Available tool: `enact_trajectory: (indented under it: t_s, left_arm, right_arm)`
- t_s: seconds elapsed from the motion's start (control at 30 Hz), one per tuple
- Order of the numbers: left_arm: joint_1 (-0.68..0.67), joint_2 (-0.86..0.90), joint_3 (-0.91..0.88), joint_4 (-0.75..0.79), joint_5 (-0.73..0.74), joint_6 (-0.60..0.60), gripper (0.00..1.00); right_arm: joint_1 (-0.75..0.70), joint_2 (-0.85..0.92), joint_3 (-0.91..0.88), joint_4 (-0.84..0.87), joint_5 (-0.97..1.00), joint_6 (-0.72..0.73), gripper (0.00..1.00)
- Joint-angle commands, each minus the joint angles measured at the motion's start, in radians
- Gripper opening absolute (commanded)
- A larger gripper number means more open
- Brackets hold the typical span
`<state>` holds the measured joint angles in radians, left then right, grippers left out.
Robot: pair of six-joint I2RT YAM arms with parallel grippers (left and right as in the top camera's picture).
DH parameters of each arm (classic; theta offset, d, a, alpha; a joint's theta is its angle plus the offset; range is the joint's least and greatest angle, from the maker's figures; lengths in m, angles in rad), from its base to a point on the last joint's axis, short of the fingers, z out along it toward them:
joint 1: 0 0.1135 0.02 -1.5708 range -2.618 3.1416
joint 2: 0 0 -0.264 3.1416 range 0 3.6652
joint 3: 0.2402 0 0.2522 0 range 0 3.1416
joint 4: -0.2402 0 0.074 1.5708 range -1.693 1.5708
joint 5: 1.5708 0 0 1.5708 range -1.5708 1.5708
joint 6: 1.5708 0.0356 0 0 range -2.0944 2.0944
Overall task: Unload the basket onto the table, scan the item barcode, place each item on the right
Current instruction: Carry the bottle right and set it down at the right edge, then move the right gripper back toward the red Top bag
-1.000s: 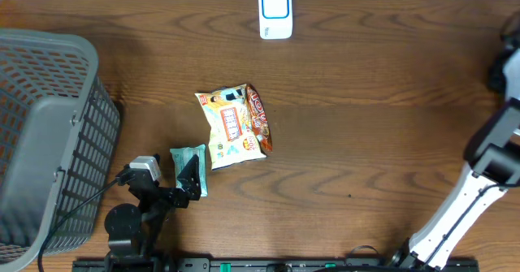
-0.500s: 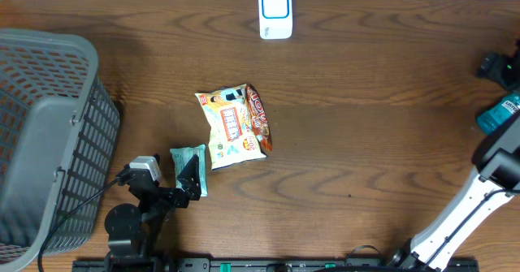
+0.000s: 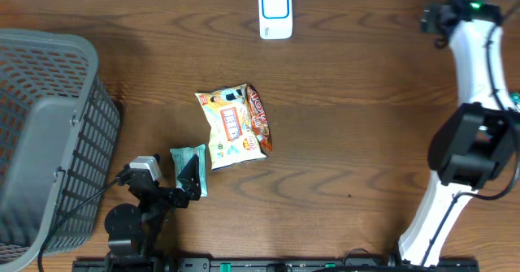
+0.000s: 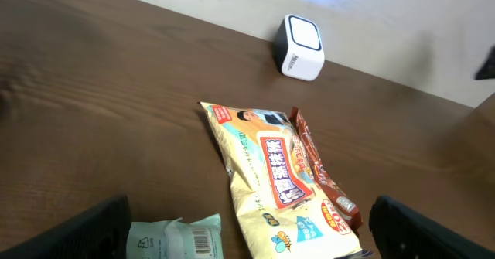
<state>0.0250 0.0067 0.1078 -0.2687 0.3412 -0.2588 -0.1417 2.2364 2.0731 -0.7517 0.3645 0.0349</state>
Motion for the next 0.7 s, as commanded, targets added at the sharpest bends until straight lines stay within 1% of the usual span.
enact_trajectory:
  t_s: [0.0,0.07,0.1,0.27,0.4,0.47,0.67]
  left_arm:
    - [-0.002,-0.003,-0.011,-0.023,0.002,0.002,0.98]
    - [-0.002,-0.003,-0.011,-0.023,0.002,0.002,0.98]
    - [-0.002,-0.003,-0.011,-0.023,0.002,0.002,0.98]
    - [-0.002,-0.003,-0.011,-0.023,0.002,0.002,0.98]
    - [-0.002,-0.003,-0.011,-0.023,0.002,0.002,0.98]
    - [-0.002,-0.003,-0.011,-0.023,0.002,0.002,0.98]
    - [-0.002,-0.003,-0.011,-0.023,0.002,0.002,0.98]
  right_arm:
    - [0.116,-0.014,0.006,-0.027,0.021,0.017,0.99]
    - [0.186,-0.013,0.006,-0.029,-0.037,0.016,0.99]
    - [0.229,-0.013,0.006,-0.029,-0.116,0.008,0.99]
    - [0.327,-0.013,0.006,-0.022,-0.348,0.002,0.99]
    - [0.380,-0.012,0.006,-0.005,-0.476,0.006,0.99]
    - [0.413,-0.010,0.006,-0.004,-0.502,0.036,0.99]
    - [0.505,-0.009,-0.005,-0.040,-0.502,0.091,0.99]
